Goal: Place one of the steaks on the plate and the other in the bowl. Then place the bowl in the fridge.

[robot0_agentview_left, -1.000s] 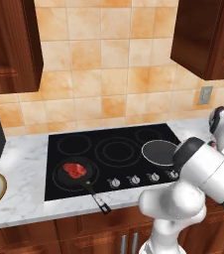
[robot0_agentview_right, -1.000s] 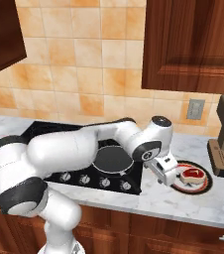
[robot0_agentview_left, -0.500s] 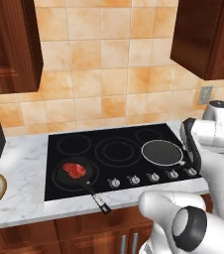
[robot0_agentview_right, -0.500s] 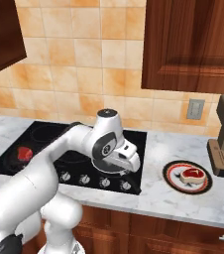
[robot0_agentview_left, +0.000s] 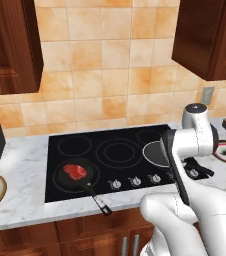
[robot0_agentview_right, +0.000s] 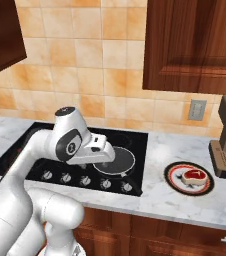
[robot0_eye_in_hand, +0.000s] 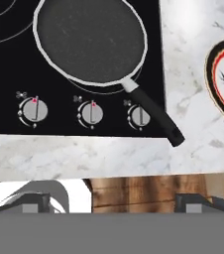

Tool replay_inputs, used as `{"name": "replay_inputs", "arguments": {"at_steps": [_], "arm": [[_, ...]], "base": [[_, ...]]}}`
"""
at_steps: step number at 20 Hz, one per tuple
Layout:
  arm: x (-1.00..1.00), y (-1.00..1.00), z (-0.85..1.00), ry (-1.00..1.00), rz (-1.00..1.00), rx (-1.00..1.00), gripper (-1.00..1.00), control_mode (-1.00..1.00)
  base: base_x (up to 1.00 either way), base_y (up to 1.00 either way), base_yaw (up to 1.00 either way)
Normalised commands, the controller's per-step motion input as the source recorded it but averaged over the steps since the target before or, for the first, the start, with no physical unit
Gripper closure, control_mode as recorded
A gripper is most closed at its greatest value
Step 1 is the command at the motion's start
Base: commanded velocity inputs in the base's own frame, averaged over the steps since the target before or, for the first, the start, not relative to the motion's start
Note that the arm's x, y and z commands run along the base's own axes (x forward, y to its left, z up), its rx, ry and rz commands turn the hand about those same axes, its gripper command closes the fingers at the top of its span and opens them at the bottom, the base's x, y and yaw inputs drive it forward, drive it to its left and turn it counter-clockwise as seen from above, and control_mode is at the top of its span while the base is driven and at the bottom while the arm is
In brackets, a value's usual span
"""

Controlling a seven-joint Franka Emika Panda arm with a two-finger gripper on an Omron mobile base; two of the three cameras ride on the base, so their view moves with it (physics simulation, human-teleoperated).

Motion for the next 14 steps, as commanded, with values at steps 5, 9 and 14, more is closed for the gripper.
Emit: {"name": "replay_inputs", "arguments": {"at_steps": [5, 9, 14], "arm": [[-0.12, 0.07, -0.01, 0.02, 0.02, 0.0, -1.0, -1.0], [-0.16, 0.19, -0.02, 0.0, 0.0, 0.0, -1.0, 1.0], [0.0, 0.0, 0.0, 0.0, 0.0, 0.0, -1.0, 1.0]], "base": [[0.0, 0.0, 0.0], [-0.19, 0.21, 0.0], [-0.17, 0.67, -0.01]]}}
